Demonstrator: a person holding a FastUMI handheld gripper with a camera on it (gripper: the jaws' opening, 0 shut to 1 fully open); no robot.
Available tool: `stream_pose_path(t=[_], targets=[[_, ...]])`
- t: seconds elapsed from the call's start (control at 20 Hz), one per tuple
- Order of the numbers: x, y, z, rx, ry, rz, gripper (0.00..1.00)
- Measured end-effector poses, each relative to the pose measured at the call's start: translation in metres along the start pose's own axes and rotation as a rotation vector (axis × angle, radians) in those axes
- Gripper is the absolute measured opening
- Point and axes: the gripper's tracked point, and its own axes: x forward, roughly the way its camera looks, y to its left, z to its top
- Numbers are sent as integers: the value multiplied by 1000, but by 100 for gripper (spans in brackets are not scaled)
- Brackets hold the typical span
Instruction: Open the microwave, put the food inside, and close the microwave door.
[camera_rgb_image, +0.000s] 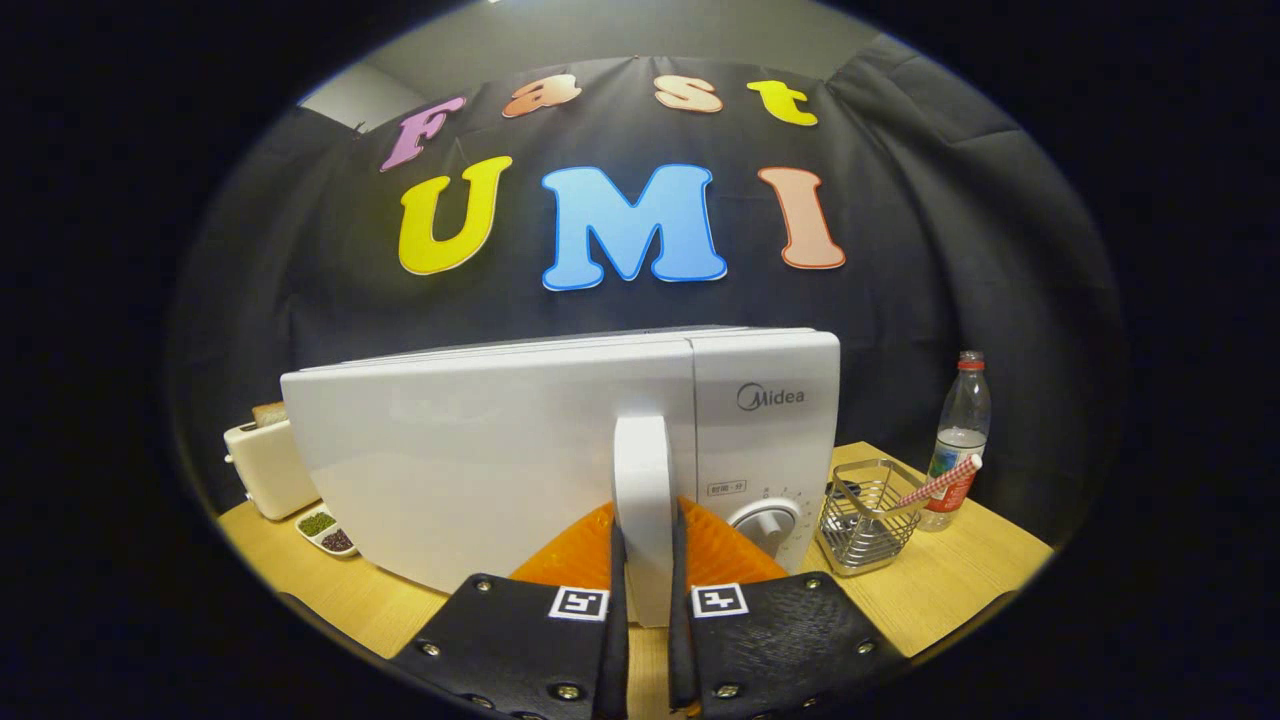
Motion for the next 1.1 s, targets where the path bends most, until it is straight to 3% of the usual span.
stream_pose_path(t=[0.15, 0.25, 0.7, 1.1], targets=[[-18, 5, 0, 36, 1, -5, 16], [-39, 10, -4, -25, -23, -12, 16], [-183, 101, -33, -58, -50, 274, 15], [-255, 196, -51, -129, -124, 306, 15]])
